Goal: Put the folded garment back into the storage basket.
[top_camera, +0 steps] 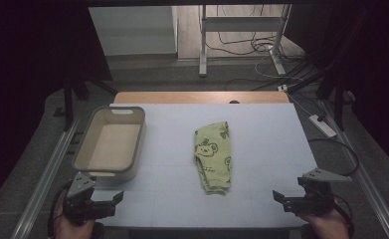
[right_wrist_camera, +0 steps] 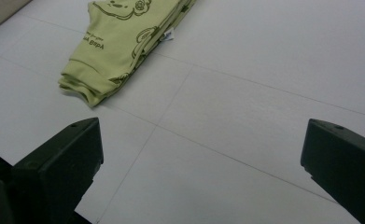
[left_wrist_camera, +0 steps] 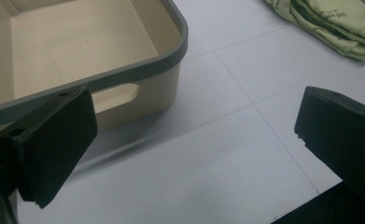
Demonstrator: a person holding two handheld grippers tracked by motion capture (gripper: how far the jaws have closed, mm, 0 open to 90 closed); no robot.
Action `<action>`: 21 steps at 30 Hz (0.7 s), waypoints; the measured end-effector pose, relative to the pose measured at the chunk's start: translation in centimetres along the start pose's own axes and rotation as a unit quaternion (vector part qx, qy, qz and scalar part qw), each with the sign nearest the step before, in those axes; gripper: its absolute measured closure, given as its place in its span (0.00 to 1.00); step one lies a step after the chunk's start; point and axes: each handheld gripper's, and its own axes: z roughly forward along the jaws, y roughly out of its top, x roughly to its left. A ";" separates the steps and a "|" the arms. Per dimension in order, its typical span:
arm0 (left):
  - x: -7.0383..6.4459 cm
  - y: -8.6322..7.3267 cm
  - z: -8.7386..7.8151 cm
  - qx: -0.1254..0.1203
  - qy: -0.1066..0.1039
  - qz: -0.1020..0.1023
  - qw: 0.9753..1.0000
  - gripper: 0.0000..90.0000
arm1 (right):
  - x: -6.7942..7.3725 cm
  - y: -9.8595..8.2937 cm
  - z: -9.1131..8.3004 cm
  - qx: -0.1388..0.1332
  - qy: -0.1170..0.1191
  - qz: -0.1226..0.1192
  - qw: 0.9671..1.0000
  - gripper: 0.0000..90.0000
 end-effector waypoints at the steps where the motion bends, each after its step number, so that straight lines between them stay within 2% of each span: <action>1: 0.0 0.0 0.0 0.000 0.000 0.000 1.000 0.00 | 0.0 0.0 0.0 0.000 0.000 0.000 1.000 0.00; 21: 0.2 0.1 0.2 0.010 -0.016 -0.001 1.000 0.00 | 0.0 0.0 0.1 0.008 0.017 -0.005 1.000 0.00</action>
